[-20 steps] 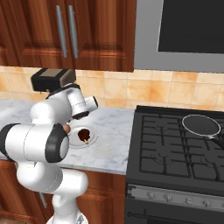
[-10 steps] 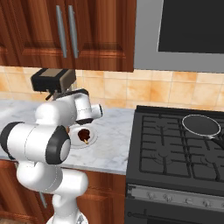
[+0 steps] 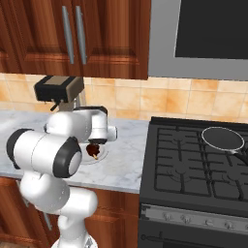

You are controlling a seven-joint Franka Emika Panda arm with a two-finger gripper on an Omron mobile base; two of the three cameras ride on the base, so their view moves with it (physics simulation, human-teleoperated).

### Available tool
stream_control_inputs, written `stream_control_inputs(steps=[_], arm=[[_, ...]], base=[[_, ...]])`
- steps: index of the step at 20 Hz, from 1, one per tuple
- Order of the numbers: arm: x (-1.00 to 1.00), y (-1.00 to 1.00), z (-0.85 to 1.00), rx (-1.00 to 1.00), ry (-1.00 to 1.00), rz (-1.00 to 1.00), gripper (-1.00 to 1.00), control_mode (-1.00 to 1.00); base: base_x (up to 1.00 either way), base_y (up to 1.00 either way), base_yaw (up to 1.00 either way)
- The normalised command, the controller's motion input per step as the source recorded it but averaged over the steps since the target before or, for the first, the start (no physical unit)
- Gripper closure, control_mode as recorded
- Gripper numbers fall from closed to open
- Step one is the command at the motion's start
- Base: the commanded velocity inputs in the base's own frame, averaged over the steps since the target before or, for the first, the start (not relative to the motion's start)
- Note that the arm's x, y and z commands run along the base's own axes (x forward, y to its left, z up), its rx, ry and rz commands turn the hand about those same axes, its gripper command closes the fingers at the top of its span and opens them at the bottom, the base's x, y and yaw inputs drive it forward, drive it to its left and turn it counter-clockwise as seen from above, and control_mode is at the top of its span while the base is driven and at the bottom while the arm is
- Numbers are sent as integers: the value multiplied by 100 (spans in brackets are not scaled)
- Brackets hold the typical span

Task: Place the steak on the plate and place the onion on the same plate.

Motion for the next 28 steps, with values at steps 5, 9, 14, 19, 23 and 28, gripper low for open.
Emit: stream_control_inputs(steps=[5, 9, 14, 19, 23, 28], arm=[[1, -4, -4, 11, 0, -1, 100, -100], [6, -11, 0, 7, 0, 0, 100, -100], [0, 16, 0, -4, 0, 0, 100, -100], [-4, 39, 17, -23, 0, 0, 100, -100], [-2, 29, 38, -20, 0, 0, 100, -100], [-12, 38, 19, -26, 0, 0, 100, -100]], base=[[0, 0, 0], [0, 0, 0], [0, 0, 0], [0, 0, 0], [0, 0, 0], [0, 0, 0]])
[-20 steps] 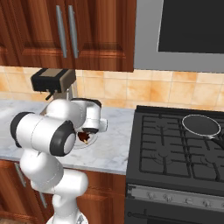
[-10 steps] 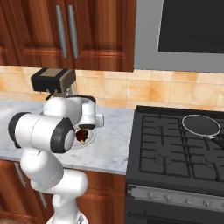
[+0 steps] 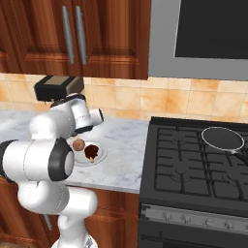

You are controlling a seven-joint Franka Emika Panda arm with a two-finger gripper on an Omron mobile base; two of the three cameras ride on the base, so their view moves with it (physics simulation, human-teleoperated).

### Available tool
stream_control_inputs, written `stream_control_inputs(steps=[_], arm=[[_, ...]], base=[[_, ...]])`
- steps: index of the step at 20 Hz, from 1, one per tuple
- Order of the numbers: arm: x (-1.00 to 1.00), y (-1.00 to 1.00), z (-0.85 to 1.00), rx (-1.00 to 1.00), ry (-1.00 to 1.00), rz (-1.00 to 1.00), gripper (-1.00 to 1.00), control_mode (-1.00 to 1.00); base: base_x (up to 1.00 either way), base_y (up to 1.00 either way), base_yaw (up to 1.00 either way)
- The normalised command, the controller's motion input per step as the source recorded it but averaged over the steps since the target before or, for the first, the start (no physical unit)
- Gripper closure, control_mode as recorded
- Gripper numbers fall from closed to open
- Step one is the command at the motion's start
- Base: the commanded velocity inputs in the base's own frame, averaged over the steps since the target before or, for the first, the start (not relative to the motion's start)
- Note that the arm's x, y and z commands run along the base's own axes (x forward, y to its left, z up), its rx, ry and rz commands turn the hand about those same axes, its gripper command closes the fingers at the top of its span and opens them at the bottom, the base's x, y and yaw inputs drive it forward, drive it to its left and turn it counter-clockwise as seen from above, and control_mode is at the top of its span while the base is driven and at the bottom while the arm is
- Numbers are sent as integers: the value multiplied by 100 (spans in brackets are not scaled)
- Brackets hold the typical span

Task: Place the steak on the plate and place the onion on the same plate.

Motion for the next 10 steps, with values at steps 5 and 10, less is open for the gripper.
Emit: stream_control_inputs(steps=[5, 10], arm=[[-10, 55, 0, -44, -2, 0, 100, -100], [-1, 54, 0, -51, -6, 0, 100, -100]], base=[[0, 0, 0], [0, 0, 0]])
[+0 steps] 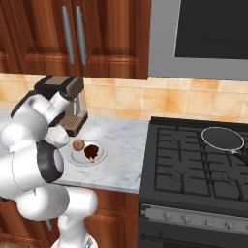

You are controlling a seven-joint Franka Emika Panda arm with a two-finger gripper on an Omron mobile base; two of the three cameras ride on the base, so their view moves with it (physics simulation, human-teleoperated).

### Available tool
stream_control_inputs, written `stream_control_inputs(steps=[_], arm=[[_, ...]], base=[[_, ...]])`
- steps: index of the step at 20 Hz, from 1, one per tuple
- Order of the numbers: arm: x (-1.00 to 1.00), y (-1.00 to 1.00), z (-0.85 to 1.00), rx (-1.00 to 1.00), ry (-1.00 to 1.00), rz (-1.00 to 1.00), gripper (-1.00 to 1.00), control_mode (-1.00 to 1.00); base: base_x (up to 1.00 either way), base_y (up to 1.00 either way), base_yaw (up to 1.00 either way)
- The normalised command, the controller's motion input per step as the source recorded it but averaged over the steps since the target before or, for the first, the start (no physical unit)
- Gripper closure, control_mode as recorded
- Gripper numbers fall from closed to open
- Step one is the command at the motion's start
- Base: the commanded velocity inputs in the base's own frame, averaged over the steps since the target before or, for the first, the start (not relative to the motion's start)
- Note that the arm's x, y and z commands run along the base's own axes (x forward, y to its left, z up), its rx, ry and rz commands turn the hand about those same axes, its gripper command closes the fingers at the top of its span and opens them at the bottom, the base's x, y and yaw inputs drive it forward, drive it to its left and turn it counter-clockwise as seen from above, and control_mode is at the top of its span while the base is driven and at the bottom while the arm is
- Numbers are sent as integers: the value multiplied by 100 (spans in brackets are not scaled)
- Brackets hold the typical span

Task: Place the steak on the plate and place the onion on the same plate.

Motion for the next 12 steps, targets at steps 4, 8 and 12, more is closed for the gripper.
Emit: stream_control_inputs(steps=[4, 8, 12], arm=[[1, 52, -13, -59, -3, 0, 100, -100], [15, 53, -27, -48, 0, 0, 100, -100], [15, 49, -30, -35, -3, 0, 100, -100]], base=[[0, 0, 0], [0, 0, 0], [0, 0, 0]])
